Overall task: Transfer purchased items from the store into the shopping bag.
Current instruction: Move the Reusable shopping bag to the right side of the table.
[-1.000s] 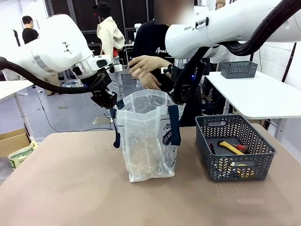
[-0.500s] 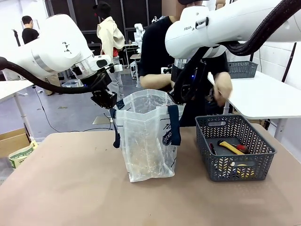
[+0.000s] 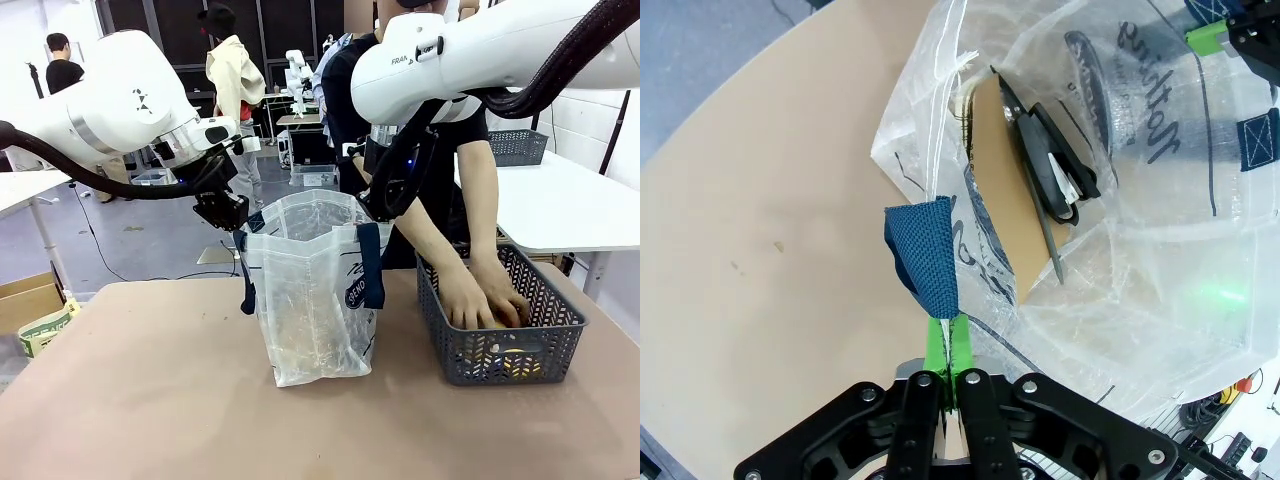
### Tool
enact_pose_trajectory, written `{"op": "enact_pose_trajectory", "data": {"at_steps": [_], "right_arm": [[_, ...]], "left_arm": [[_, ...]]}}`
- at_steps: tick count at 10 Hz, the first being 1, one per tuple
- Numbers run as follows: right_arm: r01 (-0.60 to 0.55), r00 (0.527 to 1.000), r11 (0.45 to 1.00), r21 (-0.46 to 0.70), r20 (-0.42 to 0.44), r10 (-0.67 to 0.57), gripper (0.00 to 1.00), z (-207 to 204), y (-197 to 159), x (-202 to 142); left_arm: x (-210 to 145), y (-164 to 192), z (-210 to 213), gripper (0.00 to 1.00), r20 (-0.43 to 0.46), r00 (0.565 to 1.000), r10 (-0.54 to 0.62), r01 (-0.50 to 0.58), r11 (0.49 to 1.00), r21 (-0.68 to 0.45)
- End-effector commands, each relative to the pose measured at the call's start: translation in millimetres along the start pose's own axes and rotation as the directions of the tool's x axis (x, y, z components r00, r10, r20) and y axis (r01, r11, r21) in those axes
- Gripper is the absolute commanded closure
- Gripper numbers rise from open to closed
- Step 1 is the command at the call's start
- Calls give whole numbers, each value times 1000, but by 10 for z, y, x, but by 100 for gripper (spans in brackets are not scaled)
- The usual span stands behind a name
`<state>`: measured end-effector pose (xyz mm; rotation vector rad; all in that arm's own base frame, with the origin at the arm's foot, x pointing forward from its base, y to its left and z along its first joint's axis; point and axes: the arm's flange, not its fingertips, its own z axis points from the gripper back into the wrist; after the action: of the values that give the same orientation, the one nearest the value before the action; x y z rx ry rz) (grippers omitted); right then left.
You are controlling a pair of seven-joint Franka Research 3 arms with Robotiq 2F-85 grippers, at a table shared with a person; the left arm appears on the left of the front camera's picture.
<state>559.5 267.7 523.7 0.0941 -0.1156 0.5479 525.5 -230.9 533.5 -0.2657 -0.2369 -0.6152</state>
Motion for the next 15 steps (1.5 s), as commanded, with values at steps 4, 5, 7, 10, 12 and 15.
{"op": "enact_pose_trajectory", "data": {"at_steps": [4,5,7,10,12,15], "right_arm": [[2,1000,1000,1,-4,-2,100,-8,-11,-5],[2,1000,1000,1,-4,-2,100,-8,-11,-5],[2,1000,1000,1,-4,-2,100,-8,-11,-5],[2,1000,1000,1,-4,-2,100,-8,-11,-5],[2,1000,1000,1,-4,-2,100,-8,-11,-5],[2,1000,1000,1,-4,-2,100,-8,-11,-5]], "left_arm": [[-5,-9,-12,100,-3,1000,12,-12,1000,1],[-5,-9,-12,100,-3,1000,12,-12,1000,1],[-5,-9,-12,100,-3,1000,12,-12,1000,1],[-5,-9,-12,100,-3,1000,12,-12,1000,1],[-5,-9,-12,100,-3,1000,12,-12,1000,1],[-5,-9,-12,100,-3,1000,12,-12,1000,1]]}}
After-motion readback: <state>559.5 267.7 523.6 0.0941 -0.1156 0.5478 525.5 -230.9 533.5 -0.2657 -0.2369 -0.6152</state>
